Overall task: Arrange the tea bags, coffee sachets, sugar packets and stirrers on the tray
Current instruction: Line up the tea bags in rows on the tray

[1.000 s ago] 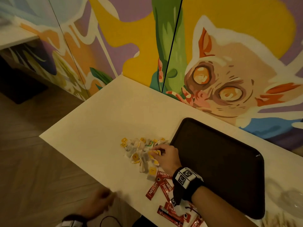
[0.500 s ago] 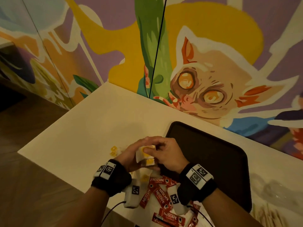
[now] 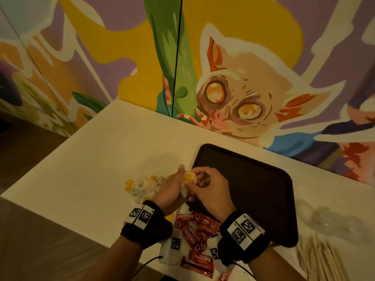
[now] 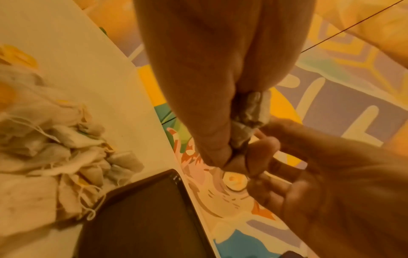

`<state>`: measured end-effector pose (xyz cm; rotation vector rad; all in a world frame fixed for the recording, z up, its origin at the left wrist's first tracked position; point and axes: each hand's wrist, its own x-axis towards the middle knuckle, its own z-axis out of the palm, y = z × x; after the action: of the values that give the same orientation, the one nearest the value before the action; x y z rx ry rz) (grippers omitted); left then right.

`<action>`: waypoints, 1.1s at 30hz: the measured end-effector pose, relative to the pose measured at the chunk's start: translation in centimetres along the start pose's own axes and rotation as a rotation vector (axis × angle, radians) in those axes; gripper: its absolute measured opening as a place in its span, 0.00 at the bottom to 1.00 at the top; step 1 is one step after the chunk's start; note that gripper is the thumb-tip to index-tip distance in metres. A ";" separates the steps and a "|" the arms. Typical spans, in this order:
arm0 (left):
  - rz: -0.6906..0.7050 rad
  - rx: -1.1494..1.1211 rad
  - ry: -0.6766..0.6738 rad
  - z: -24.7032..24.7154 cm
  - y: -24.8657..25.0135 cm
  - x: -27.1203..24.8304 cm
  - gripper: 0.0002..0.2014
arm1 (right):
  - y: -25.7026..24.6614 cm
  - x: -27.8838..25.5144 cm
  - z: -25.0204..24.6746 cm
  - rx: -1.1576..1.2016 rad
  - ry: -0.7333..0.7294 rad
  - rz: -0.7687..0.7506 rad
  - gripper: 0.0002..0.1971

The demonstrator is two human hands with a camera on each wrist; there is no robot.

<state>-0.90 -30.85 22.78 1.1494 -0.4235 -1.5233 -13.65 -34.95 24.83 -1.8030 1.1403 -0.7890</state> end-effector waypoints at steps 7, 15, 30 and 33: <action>-0.011 -0.089 0.005 2.4 -0.5 0.5 0.21 | 1.5 -0.4 -1.6 -0.045 -0.012 0.075 0.13; -0.011 -0.095 -0.008 4.8 -1.9 0.4 0.17 | 2.3 -1.9 -4.2 0.223 0.065 0.139 0.06; -0.003 -0.138 0.084 7.3 -3.0 0.4 0.24 | 3.5 -2.9 -5.0 0.074 0.143 0.016 0.11; -0.016 -0.170 0.092 7.2 -3.2 0.6 0.23 | 3.6 -2.7 -5.0 0.036 0.155 0.012 0.12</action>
<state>-8.53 -32.62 23.35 1.0862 -0.2184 -1.4840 -20.30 -34.87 23.65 -1.7277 1.2269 -0.9495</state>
